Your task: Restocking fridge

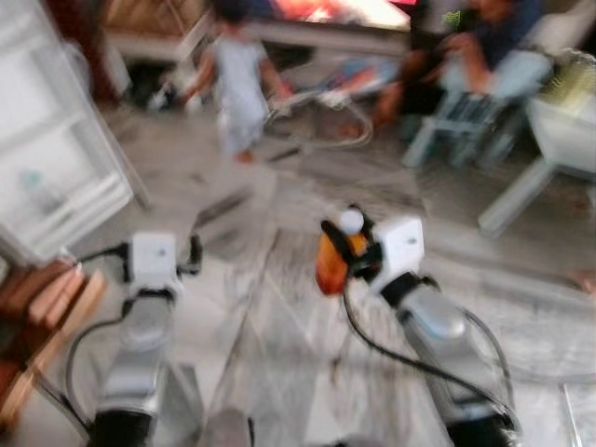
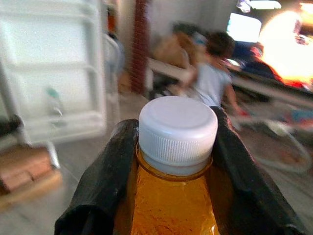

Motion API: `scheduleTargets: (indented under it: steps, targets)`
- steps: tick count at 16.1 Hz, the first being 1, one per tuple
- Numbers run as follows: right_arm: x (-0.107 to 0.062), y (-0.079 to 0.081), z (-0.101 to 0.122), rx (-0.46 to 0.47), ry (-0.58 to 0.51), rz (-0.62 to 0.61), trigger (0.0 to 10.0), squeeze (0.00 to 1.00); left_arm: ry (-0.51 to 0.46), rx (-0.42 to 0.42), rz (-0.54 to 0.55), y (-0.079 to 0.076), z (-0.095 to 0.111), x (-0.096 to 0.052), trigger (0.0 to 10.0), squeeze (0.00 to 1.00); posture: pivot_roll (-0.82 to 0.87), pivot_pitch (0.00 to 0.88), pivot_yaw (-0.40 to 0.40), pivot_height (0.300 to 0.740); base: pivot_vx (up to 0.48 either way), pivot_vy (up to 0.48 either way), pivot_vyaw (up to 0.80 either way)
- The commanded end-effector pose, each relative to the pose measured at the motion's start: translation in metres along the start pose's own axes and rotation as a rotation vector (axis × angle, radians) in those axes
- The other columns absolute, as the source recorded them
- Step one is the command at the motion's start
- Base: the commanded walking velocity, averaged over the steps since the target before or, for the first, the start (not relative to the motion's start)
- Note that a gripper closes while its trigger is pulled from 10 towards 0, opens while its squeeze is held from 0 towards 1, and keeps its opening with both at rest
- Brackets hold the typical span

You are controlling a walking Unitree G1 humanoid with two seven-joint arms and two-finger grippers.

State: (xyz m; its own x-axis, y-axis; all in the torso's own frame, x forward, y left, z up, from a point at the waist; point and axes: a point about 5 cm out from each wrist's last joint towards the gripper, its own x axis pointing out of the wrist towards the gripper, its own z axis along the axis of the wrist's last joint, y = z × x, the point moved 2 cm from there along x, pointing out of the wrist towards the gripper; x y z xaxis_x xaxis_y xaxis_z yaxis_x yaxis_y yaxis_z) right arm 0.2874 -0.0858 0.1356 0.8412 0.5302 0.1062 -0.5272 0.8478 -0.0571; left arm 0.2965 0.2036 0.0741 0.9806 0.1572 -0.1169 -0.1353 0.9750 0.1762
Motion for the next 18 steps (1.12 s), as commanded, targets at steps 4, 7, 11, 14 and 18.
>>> scheduleTargets:
  steps: [4,7,11,14,18]
  targets:
    - [-0.001,-0.005,0.006,-0.036,-0.027,-0.003,10.0,0.0,0.001,0.006,-0.002,-0.004,-0.001,-0.001,10.0,0.0,0.1,0.052,-0.057,0.74,0.0,0.0,0.8]
    - [-0.003,-0.011,0.004,-0.048,-0.027,-0.033,10.0,0.0,-0.003,0.003,-0.007,-0.005,-0.003,-0.001,10.0,0.0,0.1,0.042,-0.058,0.74,0.0,0.0,0.8]
    - [-0.017,-0.027,-0.007,-0.052,-0.001,-0.143,10.0,0.0,0.022,-0.003,-0.006,0.003,-0.018,-0.014,10.0,0.0,0.1,0.033,-0.054,0.74,0.0,0.0,0.8]
    - [-0.027,-0.035,-0.022,-0.033,0.039,-0.213,10.0,0.0,0.051,-0.033,-0.002,0.005,-0.03,-0.023,10.0,0.0,0.1,0.032,-0.062,0.74,0.0,0.0,0.8]
    - [-0.021,-0.032,-0.025,-0.044,0.035,-0.204,10.0,0.0,0.01,-0.057,-0.029,-0.006,-0.022,-0.021,10.0,0.0,0.1,0.038,-0.057,0.74,0.0,0.0,0.8]
